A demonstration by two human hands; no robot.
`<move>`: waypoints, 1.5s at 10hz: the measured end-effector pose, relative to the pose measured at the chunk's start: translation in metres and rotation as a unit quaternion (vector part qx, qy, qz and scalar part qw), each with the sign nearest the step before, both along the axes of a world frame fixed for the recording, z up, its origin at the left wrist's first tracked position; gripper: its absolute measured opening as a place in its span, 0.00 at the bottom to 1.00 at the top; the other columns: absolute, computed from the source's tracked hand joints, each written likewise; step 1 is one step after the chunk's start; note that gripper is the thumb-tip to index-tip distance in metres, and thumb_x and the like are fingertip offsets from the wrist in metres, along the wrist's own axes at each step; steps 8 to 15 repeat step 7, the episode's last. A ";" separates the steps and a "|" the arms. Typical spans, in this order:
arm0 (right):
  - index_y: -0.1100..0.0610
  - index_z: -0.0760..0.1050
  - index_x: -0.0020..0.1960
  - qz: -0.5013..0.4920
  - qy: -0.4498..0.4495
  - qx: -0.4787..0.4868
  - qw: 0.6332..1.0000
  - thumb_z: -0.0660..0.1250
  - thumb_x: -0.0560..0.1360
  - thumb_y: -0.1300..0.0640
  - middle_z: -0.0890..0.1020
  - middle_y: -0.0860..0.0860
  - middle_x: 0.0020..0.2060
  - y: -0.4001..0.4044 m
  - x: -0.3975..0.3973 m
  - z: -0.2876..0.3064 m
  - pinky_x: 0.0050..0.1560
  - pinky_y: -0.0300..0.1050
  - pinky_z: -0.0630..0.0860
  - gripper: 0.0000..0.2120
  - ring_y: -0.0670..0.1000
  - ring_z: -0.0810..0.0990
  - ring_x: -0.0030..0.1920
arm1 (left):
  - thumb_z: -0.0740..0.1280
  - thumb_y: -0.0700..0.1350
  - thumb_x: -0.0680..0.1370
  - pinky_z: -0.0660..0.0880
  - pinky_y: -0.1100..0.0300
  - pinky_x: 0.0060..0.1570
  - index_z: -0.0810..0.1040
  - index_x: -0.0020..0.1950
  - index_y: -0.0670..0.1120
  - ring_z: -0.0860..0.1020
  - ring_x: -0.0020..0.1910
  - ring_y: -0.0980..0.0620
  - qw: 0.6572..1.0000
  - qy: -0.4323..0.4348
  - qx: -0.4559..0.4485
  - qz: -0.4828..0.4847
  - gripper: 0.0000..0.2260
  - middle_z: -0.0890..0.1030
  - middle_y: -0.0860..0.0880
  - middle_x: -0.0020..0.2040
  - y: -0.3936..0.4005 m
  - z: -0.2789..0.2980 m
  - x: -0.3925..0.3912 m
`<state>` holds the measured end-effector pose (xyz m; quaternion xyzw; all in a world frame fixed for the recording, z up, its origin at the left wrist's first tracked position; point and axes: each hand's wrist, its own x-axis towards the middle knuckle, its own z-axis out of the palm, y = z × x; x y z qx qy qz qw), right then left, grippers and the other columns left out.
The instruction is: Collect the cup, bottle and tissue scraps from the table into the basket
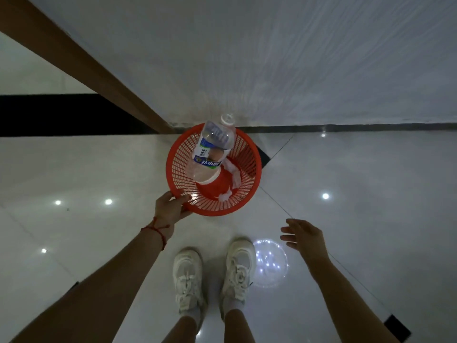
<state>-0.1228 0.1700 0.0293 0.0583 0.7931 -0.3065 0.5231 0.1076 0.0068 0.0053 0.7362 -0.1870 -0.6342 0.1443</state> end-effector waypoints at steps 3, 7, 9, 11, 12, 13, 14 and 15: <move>0.60 0.77 0.49 0.045 0.008 -0.003 0.999 0.62 0.77 0.61 0.81 0.53 0.37 -0.005 0.000 -0.038 0.38 0.41 0.75 0.06 0.52 0.81 0.36 | 0.65 0.35 0.75 0.76 0.58 0.36 0.73 0.60 0.40 0.78 0.49 0.42 1.000 0.003 -0.003 0.013 0.13 0.78 0.41 0.53 -0.012 -0.053 -0.006; 0.60 0.76 0.49 0.047 0.012 0.011 0.999 0.62 0.76 0.60 0.81 0.52 0.37 -0.006 0.010 -0.006 0.49 0.50 0.76 0.06 0.54 0.80 0.38 | 0.65 0.48 0.77 0.77 0.53 0.44 0.72 0.63 0.37 0.78 0.50 0.42 0.985 -0.076 0.072 -0.136 0.20 0.76 0.41 0.52 -0.009 -0.026 0.005; 0.60 0.76 0.49 0.047 0.012 0.011 0.999 0.62 0.76 0.60 0.81 0.52 0.37 -0.006 0.010 -0.006 0.49 0.50 0.76 0.06 0.54 0.80 0.38 | 0.65 0.48 0.77 0.77 0.53 0.44 0.72 0.63 0.37 0.78 0.50 0.42 0.985 -0.076 0.072 -0.136 0.20 0.76 0.41 0.52 -0.009 -0.026 0.005; 0.60 0.76 0.49 0.047 0.012 0.011 0.999 0.62 0.76 0.60 0.81 0.52 0.37 -0.006 0.010 -0.006 0.49 0.50 0.76 0.06 0.54 0.80 0.38 | 0.65 0.48 0.77 0.77 0.53 0.44 0.72 0.63 0.37 0.78 0.50 0.42 0.985 -0.076 0.072 -0.136 0.20 0.76 0.41 0.52 -0.009 -0.026 0.005; 0.60 0.76 0.49 0.047 0.012 0.011 0.999 0.62 0.76 0.60 0.81 0.52 0.37 -0.006 0.010 -0.006 0.49 0.50 0.76 0.06 0.54 0.80 0.38 | 0.65 0.48 0.77 0.77 0.53 0.44 0.72 0.63 0.37 0.78 0.50 0.42 0.985 -0.076 0.072 -0.136 0.20 0.76 0.41 0.52 -0.009 -0.026 0.005; 0.60 0.76 0.49 0.047 0.012 0.011 0.999 0.62 0.76 0.60 0.81 0.52 0.37 -0.006 0.010 -0.006 0.49 0.50 0.76 0.06 0.54 0.80 0.38 | 0.65 0.48 0.77 0.77 0.53 0.44 0.72 0.63 0.37 0.78 0.50 0.42 0.985 -0.076 0.072 -0.136 0.20 0.76 0.41 0.52 -0.009 -0.026 0.005; 0.60 0.76 0.49 0.047 0.012 0.011 0.999 0.62 0.76 0.60 0.81 0.52 0.37 -0.006 0.010 -0.006 0.49 0.50 0.76 0.06 0.54 0.80 0.38 | 0.65 0.48 0.77 0.77 0.53 0.44 0.72 0.63 0.37 0.78 0.50 0.42 0.985 -0.076 0.072 -0.136 0.20 0.76 0.41 0.52 -0.009 -0.026 0.005; 0.60 0.76 0.49 0.047 0.012 0.011 0.999 0.62 0.76 0.60 0.81 0.52 0.37 -0.006 0.010 -0.006 0.49 0.50 0.76 0.06 0.54 0.80 0.38 | 0.65 0.48 0.77 0.77 0.53 0.44 0.72 0.63 0.37 0.78 0.50 0.42 0.985 -0.076 0.072 -0.136 0.20 0.76 0.41 0.52 -0.009 -0.026 0.005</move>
